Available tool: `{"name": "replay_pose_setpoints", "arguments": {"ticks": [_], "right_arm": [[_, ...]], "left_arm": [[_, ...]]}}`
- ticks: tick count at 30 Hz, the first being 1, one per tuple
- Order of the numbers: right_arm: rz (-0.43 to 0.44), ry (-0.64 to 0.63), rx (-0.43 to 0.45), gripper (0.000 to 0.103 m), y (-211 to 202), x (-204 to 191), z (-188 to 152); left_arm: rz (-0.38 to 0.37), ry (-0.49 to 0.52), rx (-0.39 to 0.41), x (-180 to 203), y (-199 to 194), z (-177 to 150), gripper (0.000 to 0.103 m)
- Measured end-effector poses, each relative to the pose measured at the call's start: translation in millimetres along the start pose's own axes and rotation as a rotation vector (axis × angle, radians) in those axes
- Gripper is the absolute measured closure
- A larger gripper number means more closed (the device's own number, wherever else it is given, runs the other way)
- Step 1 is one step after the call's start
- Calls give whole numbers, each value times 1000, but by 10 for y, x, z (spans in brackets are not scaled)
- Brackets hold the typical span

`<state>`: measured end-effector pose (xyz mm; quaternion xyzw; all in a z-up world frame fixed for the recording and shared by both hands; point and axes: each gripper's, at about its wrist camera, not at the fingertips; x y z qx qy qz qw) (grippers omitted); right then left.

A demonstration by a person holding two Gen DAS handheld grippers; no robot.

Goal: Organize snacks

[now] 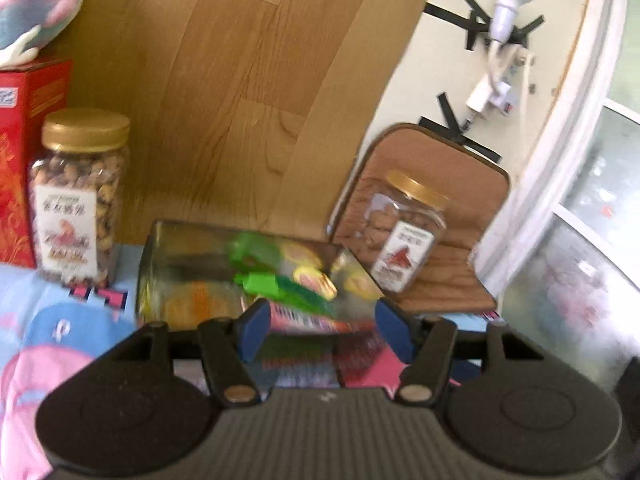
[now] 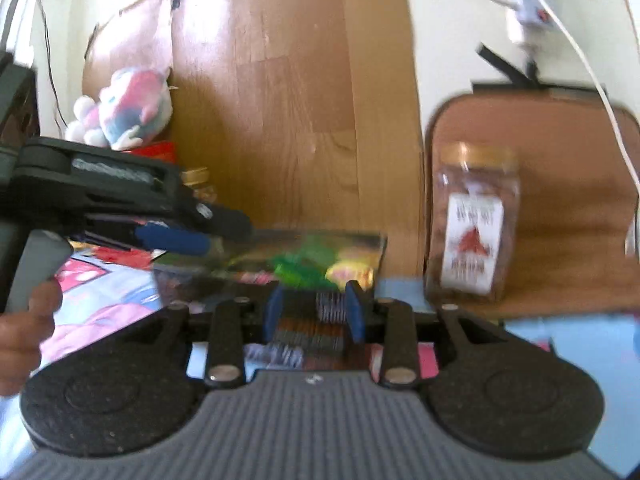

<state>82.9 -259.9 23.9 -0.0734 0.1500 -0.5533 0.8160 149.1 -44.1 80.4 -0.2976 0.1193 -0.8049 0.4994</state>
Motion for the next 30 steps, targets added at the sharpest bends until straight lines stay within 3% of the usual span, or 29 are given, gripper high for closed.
{"name": "replay_pose_setpoints", "arguments": {"ticks": [5, 9, 12, 16, 18, 20, 22, 24, 26, 30], "right_arm": [[74, 169, -97, 66, -161, 250, -257], [117, 285, -161, 67, -39, 404, -284], [139, 343, -196, 70, 123, 467, -271], [149, 348, -297, 78, 187, 413, -401], [181, 364, -304, 80, 73, 371, -488], [248, 386, -329, 80, -35, 309, -560], [315, 355, -350, 79, -146, 173, -621], [344, 319, -336, 79, -235, 100, -602], [296, 310, -288, 78, -248, 163, -516], [196, 462, -282, 77, -2, 510, -422]], "left_arm": [[-8, -14, -59, -58, -207, -338, 44], [-26, -100, -138, -178, -244, -615, 44], [-17, -78, -172, -159, -278, -817, 44], [73, 61, -169, -46, -359, -1009, 45], [142, 115, -155, -25, -413, -1043, 45], [209, 127, -148, -90, -436, -1046, 44], [240, 78, -167, -242, -437, -1033, 44], [208, -26, -174, -370, -490, -974, 44], [159, -72, -153, -371, -554, -900, 44], [46, -165, -185, -339, -476, -761, 37]]}}
Point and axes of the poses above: each gripper's, at about its wrist camera, not at the fingertips, and y roughly the way its jaws point, x to its right, z to its top
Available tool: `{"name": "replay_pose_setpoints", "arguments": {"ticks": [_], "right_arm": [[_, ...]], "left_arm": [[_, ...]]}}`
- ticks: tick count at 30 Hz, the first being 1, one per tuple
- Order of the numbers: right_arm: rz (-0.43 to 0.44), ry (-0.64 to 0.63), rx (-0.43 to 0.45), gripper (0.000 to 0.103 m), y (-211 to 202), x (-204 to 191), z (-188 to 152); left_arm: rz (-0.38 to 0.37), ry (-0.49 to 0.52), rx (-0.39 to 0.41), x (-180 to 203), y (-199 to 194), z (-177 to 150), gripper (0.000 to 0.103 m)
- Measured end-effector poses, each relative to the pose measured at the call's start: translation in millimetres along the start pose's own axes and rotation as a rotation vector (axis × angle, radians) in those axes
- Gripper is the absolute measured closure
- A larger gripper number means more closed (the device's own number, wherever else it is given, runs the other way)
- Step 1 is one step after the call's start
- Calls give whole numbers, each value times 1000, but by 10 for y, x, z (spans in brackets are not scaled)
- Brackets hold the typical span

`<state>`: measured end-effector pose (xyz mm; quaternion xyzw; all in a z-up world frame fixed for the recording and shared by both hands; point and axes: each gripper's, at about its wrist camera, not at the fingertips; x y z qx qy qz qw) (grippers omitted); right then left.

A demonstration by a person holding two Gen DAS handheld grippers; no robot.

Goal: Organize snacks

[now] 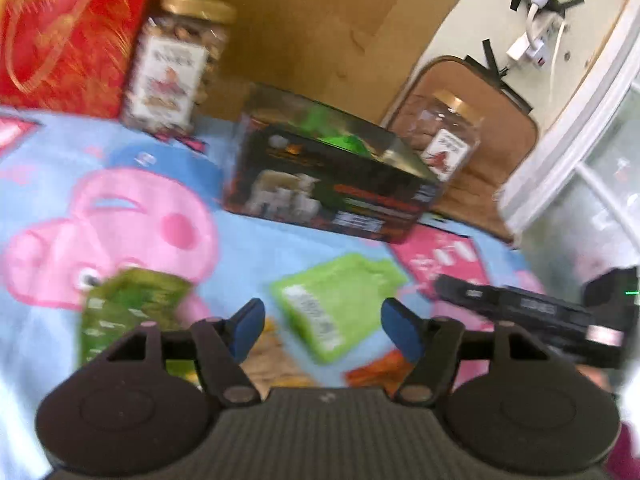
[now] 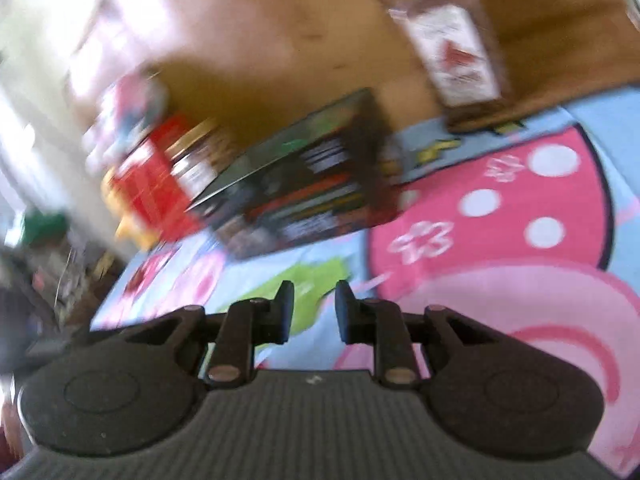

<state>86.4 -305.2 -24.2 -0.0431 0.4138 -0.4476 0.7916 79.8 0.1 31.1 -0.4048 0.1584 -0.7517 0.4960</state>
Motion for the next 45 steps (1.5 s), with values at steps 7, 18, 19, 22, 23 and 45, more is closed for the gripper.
{"name": "replay_pose_setpoints", "arguments": {"ticks": [7, 18, 19, 22, 23, 45], "right_arm": [[35, 161, -61, 79, 293, 203, 93], [47, 197, -14, 94, 251, 184, 60], [49, 200, -4, 94, 211, 186, 48], [43, 191, 32, 94, -51, 156, -59], [42, 177, 39, 94, -157, 128, -112], [283, 328, 2, 96, -200, 185, -348]], "left_arm": [[-34, -141, -89, -164, 407, 118, 36], [-89, -224, -76, -253, 456, 170, 32], [-96, -221, -80, -239, 472, 178, 32], [-115, -191, -95, -156, 539, 173, 32], [-116, -174, -95, -122, 550, 164, 32], [-307, -186, -76, -51, 316, 79, 25]]}}
Point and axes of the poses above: each gripper's, at about its wrist camera, not at the fingertips, and y roughly the way its jaws point, x to its right, z to its top
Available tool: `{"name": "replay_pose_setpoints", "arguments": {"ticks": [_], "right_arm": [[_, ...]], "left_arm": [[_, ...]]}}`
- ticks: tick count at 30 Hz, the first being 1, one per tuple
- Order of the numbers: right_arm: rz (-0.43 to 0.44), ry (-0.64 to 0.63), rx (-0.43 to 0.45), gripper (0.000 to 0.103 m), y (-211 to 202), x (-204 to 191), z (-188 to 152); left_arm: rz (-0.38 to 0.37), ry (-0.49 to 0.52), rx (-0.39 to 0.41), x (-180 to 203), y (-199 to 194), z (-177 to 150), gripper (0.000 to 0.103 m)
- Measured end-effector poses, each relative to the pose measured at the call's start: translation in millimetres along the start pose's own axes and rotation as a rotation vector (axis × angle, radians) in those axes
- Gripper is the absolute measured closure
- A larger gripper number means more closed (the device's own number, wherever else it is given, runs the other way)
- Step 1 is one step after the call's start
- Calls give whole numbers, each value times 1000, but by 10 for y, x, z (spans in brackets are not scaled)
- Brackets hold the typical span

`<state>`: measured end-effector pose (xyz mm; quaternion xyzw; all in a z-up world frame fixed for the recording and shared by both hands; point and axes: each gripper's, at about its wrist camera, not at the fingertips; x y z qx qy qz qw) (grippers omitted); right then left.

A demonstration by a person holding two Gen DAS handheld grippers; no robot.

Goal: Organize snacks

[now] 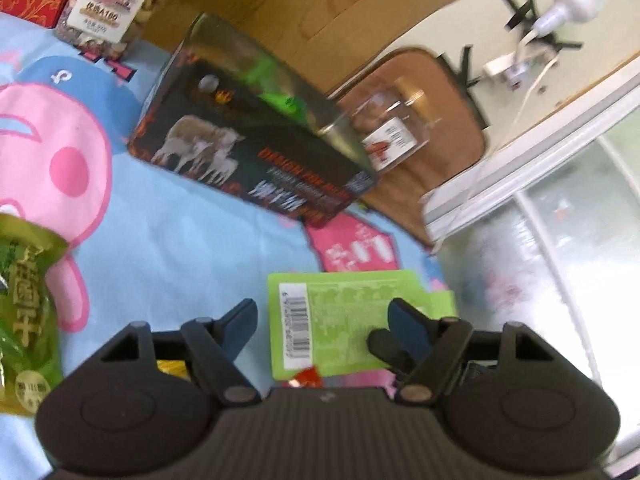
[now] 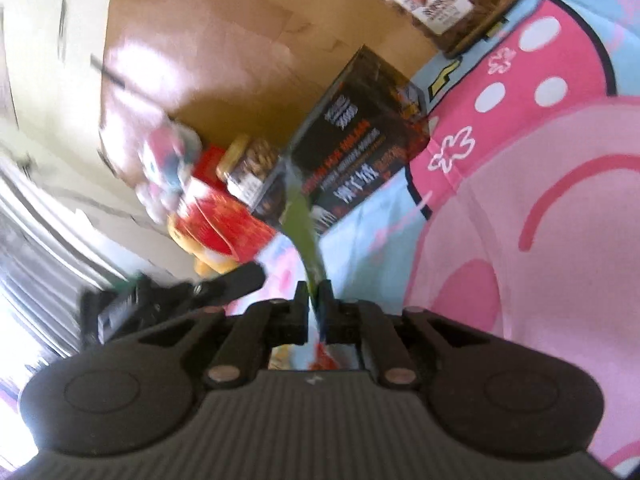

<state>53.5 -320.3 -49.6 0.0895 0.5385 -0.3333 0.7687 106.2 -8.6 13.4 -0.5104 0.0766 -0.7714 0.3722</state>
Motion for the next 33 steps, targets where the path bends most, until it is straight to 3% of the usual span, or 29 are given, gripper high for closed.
{"name": "replay_pose_setpoints", "arguments": {"ticks": [2, 5, 9, 14, 18, 23, 26, 29, 33], "right_arm": [[59, 84, 4, 96, -30, 77, 28], [224, 248, -10, 96, -6, 190, 39], [310, 293, -42, 97, 96, 116, 73], [266, 214, -56, 96, 289, -139, 333], [228, 143, -32, 93, 557, -393, 644], [46, 31, 10, 87, 1008, -621, 946], [-34, -49, 6, 75, 1084, -699, 934], [-31, -102, -4, 75, 984, -724, 765], [-25, -120, 0, 75, 805, -667, 566]], "left_arm": [[-43, -6, 14, 31, -65, -4, 20], [-74, 5, 25, 67, -123, -33, 20], [-119, 14, 35, 115, -121, -21, 59], [-56, 74, 101, 242, -211, 279, 61], [11, 106, 147, 297, -182, 727, 59], [197, 119, 174, 208, 63, 1144, 57], [267, 105, 165, 105, 192, 1226, 54], [279, 130, 181, 96, 210, 1199, 47], [270, 145, 192, 160, 107, 1124, 46]]}}
Point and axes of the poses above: each gripper's, at about its wrist camera, not at the fingertips, and y roughly the way its jaws point, x to its right, z to its top
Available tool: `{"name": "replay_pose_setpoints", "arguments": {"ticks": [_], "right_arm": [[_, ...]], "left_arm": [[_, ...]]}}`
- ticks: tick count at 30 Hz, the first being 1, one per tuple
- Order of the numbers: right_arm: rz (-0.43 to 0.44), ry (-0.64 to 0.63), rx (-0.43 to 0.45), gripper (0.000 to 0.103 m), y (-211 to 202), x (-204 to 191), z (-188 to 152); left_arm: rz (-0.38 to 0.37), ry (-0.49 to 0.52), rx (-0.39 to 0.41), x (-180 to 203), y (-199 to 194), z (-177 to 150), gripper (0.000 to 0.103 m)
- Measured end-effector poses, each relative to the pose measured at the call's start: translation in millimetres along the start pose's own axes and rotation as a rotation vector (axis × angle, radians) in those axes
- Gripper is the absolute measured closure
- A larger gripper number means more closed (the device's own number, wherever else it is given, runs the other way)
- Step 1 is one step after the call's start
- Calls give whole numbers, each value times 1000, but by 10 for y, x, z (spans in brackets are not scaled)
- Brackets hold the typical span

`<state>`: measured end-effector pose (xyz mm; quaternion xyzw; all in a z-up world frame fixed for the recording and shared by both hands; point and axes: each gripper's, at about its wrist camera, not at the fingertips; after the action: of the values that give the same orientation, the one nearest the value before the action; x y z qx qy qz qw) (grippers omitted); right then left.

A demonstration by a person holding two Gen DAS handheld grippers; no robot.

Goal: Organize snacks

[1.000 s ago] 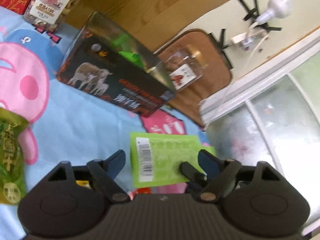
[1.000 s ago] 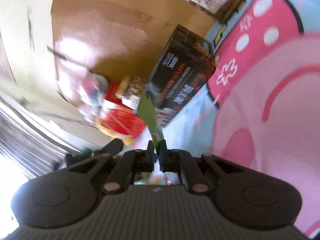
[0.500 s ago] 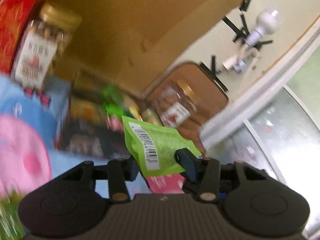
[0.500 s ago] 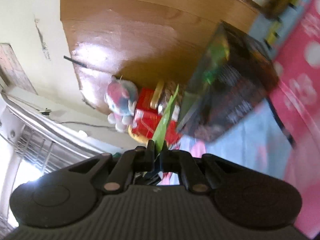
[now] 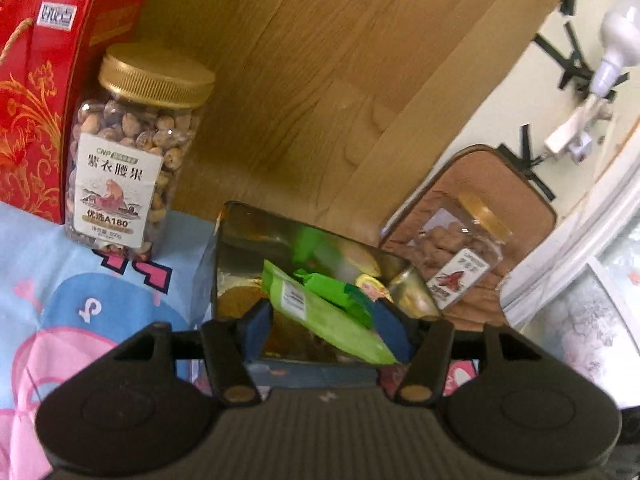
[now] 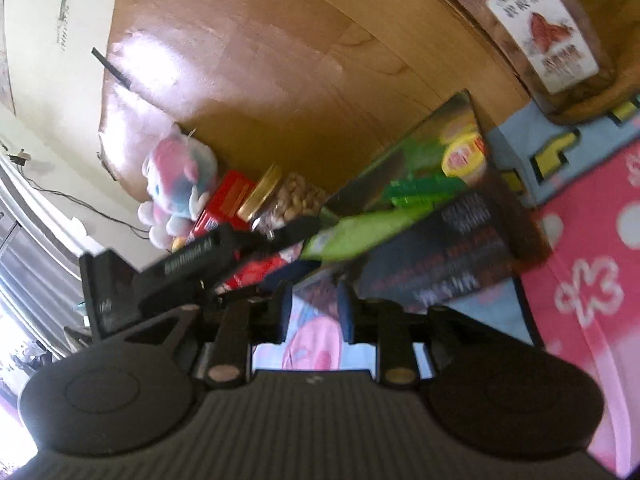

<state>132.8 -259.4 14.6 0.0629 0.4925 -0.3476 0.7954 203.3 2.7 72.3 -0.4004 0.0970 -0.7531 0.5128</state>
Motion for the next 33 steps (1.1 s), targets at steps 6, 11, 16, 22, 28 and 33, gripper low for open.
{"name": "replay_pose_setpoints", "arguments": {"ticks": [6, 11, 16, 22, 28, 33], "right_arm": [[18, 7, -64, 75, -214, 66, -351], [13, -32, -138, 75, -148, -34, -624], [37, -53, -185, 75, 24, -242, -734], [3, -116, -259, 74, 311, -441, -844], [-123, -335, -339, 65, 645, -563, -1026], [-108, -370, -362, 64, 814, -539, -1109]], "left_arm": [[13, 59, 110, 3, -634, -42, 40], [59, 16, 150, -314, -1121, -156, 40], [83, -58, 112, -711, -1377, -424, 40], [43, -117, -15, -1050, -1378, -852, 40], [11, -126, -80, -1182, -1319, -1075, 31], [-70, -168, -61, -1260, -1315, -1174, 33]]}}
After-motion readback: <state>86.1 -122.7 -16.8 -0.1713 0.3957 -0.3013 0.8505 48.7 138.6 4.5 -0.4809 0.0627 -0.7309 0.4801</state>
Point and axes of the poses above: each gripper's, at about its wrist camera, not at the fingertips, and y roughly the way its jaws point, x to its right, z to its top
